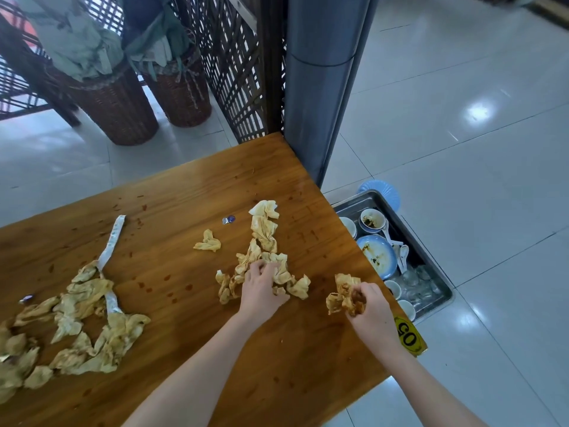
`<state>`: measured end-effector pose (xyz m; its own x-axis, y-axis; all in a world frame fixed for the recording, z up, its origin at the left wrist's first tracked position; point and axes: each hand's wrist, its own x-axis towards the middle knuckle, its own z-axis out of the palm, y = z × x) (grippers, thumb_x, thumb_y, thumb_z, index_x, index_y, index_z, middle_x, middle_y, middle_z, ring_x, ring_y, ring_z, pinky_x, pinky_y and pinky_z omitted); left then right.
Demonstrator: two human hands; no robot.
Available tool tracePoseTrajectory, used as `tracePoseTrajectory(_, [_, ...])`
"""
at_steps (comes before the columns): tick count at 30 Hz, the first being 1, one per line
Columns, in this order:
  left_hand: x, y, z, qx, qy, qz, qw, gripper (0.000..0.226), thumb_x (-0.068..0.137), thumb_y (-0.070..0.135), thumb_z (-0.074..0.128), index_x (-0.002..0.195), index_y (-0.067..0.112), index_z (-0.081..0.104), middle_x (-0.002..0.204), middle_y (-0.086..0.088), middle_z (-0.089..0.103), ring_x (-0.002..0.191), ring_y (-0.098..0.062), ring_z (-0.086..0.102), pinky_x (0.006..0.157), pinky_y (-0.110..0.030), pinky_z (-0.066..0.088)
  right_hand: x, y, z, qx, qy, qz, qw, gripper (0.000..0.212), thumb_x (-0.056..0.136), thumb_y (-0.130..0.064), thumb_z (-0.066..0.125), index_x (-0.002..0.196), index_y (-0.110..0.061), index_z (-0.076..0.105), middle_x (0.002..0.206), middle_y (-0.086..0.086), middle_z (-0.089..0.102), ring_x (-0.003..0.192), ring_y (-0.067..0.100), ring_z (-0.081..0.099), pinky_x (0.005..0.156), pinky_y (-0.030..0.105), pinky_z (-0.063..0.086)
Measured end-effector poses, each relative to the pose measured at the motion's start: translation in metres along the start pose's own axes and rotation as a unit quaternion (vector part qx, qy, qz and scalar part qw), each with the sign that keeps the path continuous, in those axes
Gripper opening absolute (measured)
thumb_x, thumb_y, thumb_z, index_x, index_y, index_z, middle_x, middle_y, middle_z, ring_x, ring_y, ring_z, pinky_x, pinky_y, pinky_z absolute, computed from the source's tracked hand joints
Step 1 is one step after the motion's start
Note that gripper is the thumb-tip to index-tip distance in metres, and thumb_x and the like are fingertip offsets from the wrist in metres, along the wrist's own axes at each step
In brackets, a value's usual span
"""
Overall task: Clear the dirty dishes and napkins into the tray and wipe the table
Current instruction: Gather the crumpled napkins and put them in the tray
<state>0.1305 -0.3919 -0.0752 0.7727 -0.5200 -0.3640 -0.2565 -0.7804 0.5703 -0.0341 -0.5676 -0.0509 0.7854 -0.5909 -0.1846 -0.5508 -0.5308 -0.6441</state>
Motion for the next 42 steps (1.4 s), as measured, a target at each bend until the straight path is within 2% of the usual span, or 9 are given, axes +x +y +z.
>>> tracePoseTrajectory(4, [0.007, 0.006, 0.012, 0.035, -0.050, -0.016, 0.998, 0.105, 0.072, 0.042, 0.081, 0.150, 0.039, 0.011, 0.160, 0.000, -0.005, 0.148, -0.029, 0.001, 0.116, -0.051, 0.017, -0.001, 0.007, -0.002, -0.007, 0.008, 0.006, 1.000, 0.026, 0.079, -0.009, 0.074, 0.097, -0.017, 0.057, 0.095, -0.004, 0.051, 0.083, 0.009, 0.056, 0.068, 0.022, 0.053])
tracePoseTrajectory(7, [0.010, 0.010, 0.020, 0.052, -0.071, -0.039, 0.995, 0.109, 0.071, 0.050, 0.079, 0.151, 0.040, 0.005, 0.160, 0.003, -0.008, 0.147, -0.030, -0.001, 0.115, -0.053, 0.015, -0.001, 0.013, -0.004, -0.010, 0.008, 0.011, 1.000, 0.029, 0.078, -0.009, 0.075, 0.098, -0.017, 0.057, 0.094, -0.004, 0.050, 0.083, 0.008, 0.055, 0.065, 0.015, 0.049])
tracePoseTrajectory(11, [0.010, 0.018, 0.031, 0.090, -0.025, -0.028, 0.995, 0.088, 0.078, 0.050, 0.072, 0.149, 0.034, 0.021, 0.155, -0.003, 0.010, 0.141, -0.029, 0.015, 0.112, -0.047, 0.024, 0.000, 0.022, -0.008, -0.007, 0.006, 0.019, 1.000, 0.031, 0.077, -0.010, 0.076, 0.100, -0.018, 0.057, 0.096, -0.004, 0.051, 0.086, 0.009, 0.056, 0.067, 0.012, 0.048])
tracePoseTrajectory(14, [0.008, 0.021, 0.035, 0.075, 0.006, -0.014, 0.997, 0.069, 0.082, 0.037, 0.073, 0.140, 0.032, 0.036, 0.144, -0.002, 0.023, 0.130, -0.024, 0.028, 0.105, -0.040, 0.036, 0.002, 0.027, -0.011, -0.012, 0.003, 0.022, 1.000, 0.030, 0.077, -0.010, 0.076, 0.099, -0.017, 0.057, 0.094, -0.004, 0.051, 0.086, 0.011, 0.057, 0.071, 0.023, 0.054])
tracePoseTrajectory(17, [0.003, 0.019, 0.036, 0.033, 0.012, -0.008, 0.999, 0.051, 0.086, 0.022, 0.071, 0.130, 0.028, 0.047, 0.135, 0.001, 0.028, 0.126, -0.020, 0.031, 0.097, -0.030, 0.040, 0.005, 0.029, -0.012, -0.018, 0.000, 0.018, 1.000, 0.030, 0.077, -0.010, 0.076, 0.098, -0.018, 0.056, 0.093, -0.005, 0.051, 0.085, 0.010, 0.057, 0.069, 0.017, 0.050])
tracePoseTrajectory(25, [-0.012, 0.002, 0.022, -0.011, 0.011, -0.011, 1.000, 0.027, 0.088, -0.004, 0.060, 0.102, 0.020, 0.056, 0.114, 0.002, 0.039, 0.093, -0.012, 0.047, 0.057, -0.008, 0.039, 0.007, 0.015, -0.015, -0.017, 0.004, -0.002, 1.000, 0.030, 0.078, -0.009, 0.075, 0.096, -0.020, 0.054, 0.091, -0.007, 0.050, 0.082, 0.006, 0.052, 0.062, 0.008, 0.040])
tracePoseTrajectory(32, [-0.023, -0.009, 0.004, -0.067, 0.051, -0.005, 0.996, 0.029, 0.086, -0.006, 0.062, 0.091, 0.022, 0.060, 0.107, 0.004, 0.043, 0.095, -0.012, 0.047, 0.070, -0.013, 0.042, -0.011, 0.003, -0.017, -0.003, 0.024, 0.013, 1.000, 0.020, 0.081, -0.011, 0.071, 0.090, -0.020, 0.056, 0.091, -0.005, 0.053, 0.081, 0.006, 0.054, 0.071, 0.025, 0.053])
tracePoseTrajectory(36, [-0.028, -0.009, -0.001, -0.081, 0.050, 0.003, 0.995, 0.027, 0.086, -0.004, 0.065, 0.093, 0.022, 0.061, 0.109, 0.003, 0.044, 0.098, -0.012, 0.046, 0.078, -0.016, 0.039, -0.022, 0.003, -0.015, 0.000, 0.038, 0.017, 0.999, 0.020, 0.082, -0.012, 0.071, 0.091, -0.020, 0.056, 0.091, -0.004, 0.054, 0.081, 0.006, 0.054, 0.069, 0.017, 0.048])
tracePoseTrajectory(42, [-0.047, -0.024, -0.002, -0.055, 0.026, 0.009, 0.998, 0.032, 0.085, -0.003, 0.065, 0.100, 0.025, 0.059, 0.111, 0.007, 0.041, 0.103, -0.016, 0.049, 0.065, -0.011, 0.045, -0.028, 0.006, -0.014, -0.003, 0.035, 0.018, 0.999, 0.023, 0.081, -0.010, 0.072, 0.092, -0.021, 0.055, 0.091, -0.005, 0.051, 0.078, 0.003, 0.052, 0.067, 0.013, 0.044])
